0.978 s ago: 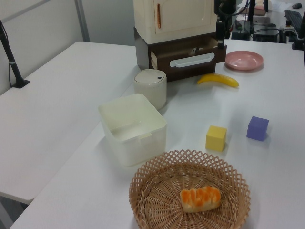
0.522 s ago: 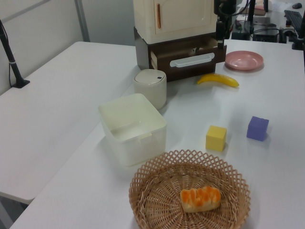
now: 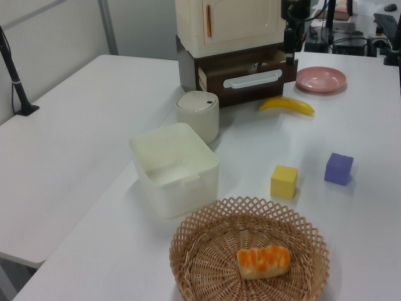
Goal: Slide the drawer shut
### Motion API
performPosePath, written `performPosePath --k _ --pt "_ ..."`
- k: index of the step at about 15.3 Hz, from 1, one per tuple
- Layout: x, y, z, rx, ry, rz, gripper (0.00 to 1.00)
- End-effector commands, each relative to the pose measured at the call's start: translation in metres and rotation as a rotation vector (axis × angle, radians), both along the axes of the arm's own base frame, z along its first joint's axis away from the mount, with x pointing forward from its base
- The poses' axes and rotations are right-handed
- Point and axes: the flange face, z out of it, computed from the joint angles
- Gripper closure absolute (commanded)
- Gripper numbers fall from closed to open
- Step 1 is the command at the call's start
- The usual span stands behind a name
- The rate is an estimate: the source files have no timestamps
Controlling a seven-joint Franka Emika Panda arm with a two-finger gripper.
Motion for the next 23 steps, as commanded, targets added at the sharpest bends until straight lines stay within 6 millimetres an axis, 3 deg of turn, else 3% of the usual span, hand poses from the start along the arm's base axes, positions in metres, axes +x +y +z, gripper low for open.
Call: performPosePath --k 1,6,13,16,20,23 --pt "-0.006 0.002 0.0 -0.005 0.001 -0.001 0.0" --pt "-0.006 0.002 0.0 -0.005 0.001 -0.001 0.13" --pt "-0.005 0.003 -0.003 -0.005 0.004 0.001 0.66" --pt "-0.005 0.005 -0.003 -0.006 0.003 -0.032 0.76" --pt "0.008 0.027 -0.023 -0.023 -0.016 -0.392 0.84" --pt "0.024 0.031 -0.046 -0.037 -0.054 -0.685 0.86"
